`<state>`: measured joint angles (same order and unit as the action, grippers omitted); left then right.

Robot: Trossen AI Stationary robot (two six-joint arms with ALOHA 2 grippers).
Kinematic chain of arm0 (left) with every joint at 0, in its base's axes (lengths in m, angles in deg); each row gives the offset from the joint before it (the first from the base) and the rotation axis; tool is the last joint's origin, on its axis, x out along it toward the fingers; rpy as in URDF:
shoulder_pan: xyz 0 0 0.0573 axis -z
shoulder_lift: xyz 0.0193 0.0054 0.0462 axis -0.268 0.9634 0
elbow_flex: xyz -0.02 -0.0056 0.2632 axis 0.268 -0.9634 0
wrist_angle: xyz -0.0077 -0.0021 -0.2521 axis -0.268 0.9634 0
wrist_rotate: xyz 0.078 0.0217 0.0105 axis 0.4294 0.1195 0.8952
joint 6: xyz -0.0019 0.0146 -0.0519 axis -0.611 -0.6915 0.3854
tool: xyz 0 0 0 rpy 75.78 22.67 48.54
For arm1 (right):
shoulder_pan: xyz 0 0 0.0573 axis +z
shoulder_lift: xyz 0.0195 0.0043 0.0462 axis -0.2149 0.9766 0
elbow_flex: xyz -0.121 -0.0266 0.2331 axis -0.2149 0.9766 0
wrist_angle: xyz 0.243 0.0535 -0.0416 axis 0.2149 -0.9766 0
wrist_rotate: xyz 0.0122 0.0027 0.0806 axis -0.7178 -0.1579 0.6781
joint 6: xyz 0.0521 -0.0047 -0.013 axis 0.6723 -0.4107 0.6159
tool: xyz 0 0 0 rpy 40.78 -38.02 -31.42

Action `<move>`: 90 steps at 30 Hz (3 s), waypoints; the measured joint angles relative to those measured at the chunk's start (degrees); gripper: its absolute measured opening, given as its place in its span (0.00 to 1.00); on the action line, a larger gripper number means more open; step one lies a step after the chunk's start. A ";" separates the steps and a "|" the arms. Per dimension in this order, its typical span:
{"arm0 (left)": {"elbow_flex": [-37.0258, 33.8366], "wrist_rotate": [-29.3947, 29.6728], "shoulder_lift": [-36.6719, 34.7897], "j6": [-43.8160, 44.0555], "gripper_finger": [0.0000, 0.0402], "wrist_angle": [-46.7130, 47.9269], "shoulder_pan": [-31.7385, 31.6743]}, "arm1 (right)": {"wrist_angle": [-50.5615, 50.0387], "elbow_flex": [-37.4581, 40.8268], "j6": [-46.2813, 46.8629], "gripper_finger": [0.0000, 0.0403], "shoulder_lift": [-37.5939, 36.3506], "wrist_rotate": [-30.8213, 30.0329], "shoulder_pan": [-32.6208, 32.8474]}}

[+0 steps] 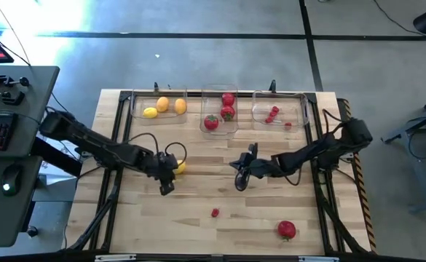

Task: Sort produce into baskets
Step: Put the lemon into the left transparent bin

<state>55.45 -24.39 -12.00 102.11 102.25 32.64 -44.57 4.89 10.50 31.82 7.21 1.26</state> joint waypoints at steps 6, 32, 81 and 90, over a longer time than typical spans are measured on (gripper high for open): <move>0.00 8.83 3.30 4.23 0.45 2.76 2.98 | -0.01 0.00 0.02 0.00 1.00 0.35 0.00; 0.02 32.16 14.93 -10.20 0.62 -9.16 2.38 | 1.29 0.00 -0.17 0.00 1.00 0.59 0.00; 0.09 19.09 15.02 -9.58 0.62 -25.19 -9.66 | 2.81 -0.02 -0.22 0.00 1.00 1.15 0.00; 0.07 20.90 15.96 -11.64 0.62 -27.87 -10.40 | 8.90 -3.99 -6.10 0.00 5.79 4.31 -5.22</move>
<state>55.51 -3.50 3.96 90.47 74.38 22.24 -35.67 0.90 4.40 37.61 11.52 -3.96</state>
